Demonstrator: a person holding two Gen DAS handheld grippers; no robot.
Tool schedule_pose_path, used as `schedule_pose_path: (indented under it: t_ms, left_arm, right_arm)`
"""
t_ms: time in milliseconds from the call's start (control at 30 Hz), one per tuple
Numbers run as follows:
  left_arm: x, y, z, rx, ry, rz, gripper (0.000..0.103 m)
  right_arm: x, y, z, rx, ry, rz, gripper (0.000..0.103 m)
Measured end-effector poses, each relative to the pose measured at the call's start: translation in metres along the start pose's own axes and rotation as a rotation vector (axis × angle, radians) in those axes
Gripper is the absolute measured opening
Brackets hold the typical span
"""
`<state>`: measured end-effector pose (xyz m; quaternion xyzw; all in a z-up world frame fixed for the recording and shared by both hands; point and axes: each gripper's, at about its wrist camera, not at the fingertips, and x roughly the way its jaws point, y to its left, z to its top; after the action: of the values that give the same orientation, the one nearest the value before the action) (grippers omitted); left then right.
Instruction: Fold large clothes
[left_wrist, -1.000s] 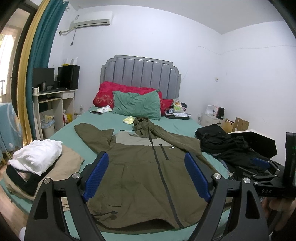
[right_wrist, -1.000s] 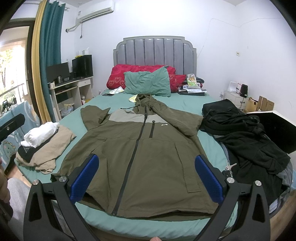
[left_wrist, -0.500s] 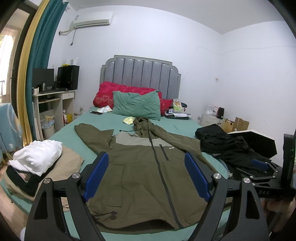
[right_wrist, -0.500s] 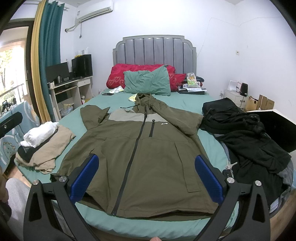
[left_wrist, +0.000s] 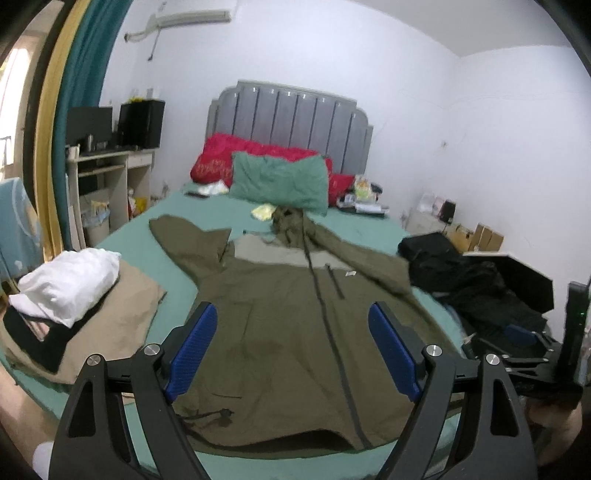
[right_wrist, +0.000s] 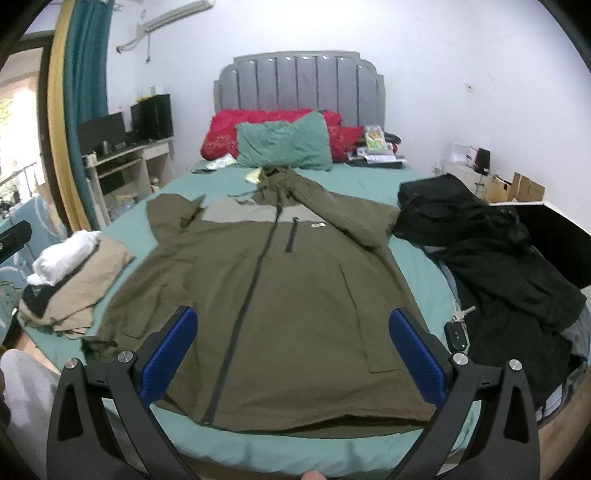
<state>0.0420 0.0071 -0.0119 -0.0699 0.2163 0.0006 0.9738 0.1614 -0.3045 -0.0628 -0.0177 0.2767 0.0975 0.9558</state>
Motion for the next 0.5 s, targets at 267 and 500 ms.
schedule_pose_path:
  t_ms: [267,500]
  left_arm:
    - [0.112,0.017,0.021,0.049,0.109,-0.007,0.087]
    - [0.217,0.058,0.032,0.016,0.161,0.036,0.086]
  right_arm:
    - [0.068,-0.023,0.01,-0.018,0.074,-0.01,0.102]
    - [0.16,-0.047,0.055,-0.042,0.131,0.006,0.087]
